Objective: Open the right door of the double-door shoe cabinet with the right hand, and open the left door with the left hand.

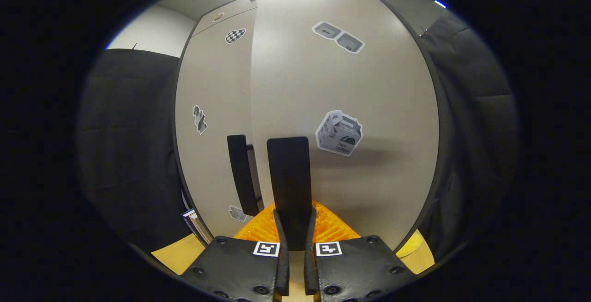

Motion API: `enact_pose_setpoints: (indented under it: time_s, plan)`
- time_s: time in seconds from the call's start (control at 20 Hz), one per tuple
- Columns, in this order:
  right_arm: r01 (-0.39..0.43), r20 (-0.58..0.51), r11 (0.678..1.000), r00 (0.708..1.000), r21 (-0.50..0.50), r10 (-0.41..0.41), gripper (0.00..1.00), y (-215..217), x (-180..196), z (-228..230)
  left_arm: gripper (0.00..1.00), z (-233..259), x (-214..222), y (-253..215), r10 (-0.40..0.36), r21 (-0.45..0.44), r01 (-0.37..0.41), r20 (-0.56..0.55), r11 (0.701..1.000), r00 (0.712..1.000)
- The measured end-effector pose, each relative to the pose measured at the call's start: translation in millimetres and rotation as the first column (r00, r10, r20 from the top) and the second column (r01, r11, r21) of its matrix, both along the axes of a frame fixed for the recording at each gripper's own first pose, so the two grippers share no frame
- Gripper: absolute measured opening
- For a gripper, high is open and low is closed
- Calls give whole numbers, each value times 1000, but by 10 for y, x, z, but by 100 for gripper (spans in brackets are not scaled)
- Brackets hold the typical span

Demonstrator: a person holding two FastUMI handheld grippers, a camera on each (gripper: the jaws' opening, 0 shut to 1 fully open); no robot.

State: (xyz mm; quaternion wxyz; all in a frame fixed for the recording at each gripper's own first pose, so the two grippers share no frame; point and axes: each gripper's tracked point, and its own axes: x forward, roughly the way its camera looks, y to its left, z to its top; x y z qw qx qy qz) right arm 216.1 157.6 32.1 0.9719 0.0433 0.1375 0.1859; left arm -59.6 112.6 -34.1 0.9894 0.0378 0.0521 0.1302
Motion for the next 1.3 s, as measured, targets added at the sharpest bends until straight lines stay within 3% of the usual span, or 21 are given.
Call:
enact_pose_setpoints:
  time_s: [0.85, 1.3]
  plan:
    - [-83, -14, 996, 996, 8, 83, 14, -281, -300, 94, 95, 112, 338, -642, -146, 19, 146, 14, 989, 989]
    - [-80, -8, 997, 997, 10, 80, 14, -444, -358, 103, 95, 133, 462, -1109, -234, 12, 233, 22, 972, 972]
